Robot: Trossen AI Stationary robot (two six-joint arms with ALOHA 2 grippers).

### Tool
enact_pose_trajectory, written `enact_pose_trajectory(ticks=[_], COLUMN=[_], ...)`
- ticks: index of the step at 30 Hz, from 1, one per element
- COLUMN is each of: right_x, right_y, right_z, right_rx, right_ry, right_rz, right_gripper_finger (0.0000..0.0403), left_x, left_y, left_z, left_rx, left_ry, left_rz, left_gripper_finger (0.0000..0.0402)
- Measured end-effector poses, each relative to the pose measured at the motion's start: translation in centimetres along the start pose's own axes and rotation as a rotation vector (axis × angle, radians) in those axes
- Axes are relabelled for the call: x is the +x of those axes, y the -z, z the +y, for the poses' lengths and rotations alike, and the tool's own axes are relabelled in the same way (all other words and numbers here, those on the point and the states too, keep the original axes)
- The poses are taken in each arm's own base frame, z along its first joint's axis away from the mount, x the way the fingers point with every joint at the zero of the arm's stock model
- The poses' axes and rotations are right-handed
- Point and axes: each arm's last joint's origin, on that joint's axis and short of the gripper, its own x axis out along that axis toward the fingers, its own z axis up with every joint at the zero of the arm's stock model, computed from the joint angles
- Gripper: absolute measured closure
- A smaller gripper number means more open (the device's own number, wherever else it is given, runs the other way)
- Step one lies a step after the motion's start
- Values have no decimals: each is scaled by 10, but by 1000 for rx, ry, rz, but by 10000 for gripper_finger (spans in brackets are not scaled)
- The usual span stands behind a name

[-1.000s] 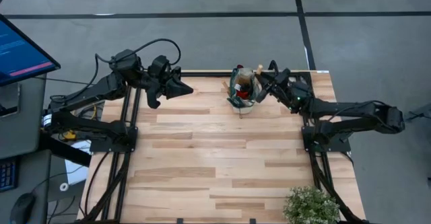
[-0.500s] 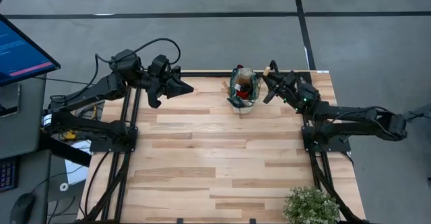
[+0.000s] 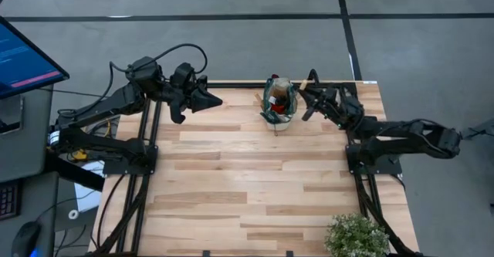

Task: Pick & Place Garden tools in Gardening bag
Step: Put the trowel into the side pocket of the gardening bag

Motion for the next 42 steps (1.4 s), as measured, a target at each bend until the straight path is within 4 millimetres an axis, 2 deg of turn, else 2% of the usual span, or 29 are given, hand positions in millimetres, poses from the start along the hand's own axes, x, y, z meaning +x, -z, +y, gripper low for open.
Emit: enact_pose_trajectory(ticks=[6,23,32,42], right_x=[7,22,25,25], right_y=[5,46,60,62], right_z=[-3,-10,-11,-11], right_rx=[-25,-11,-15,-26], right_ry=[-17,-90,-108,-109], right_rz=[-31,135,197,208], right_gripper_finger=[345,345,345,339], left_x=[0,0,0,0], left_y=[0,0,-1,-1], left_z=[0,1,1,1], left_rx=[0,0,0,0], left_ry=[-13,-19,-41,-41], left_rz=[-8,-11,-25,-25], left_gripper_finger=[394,394,394,394])
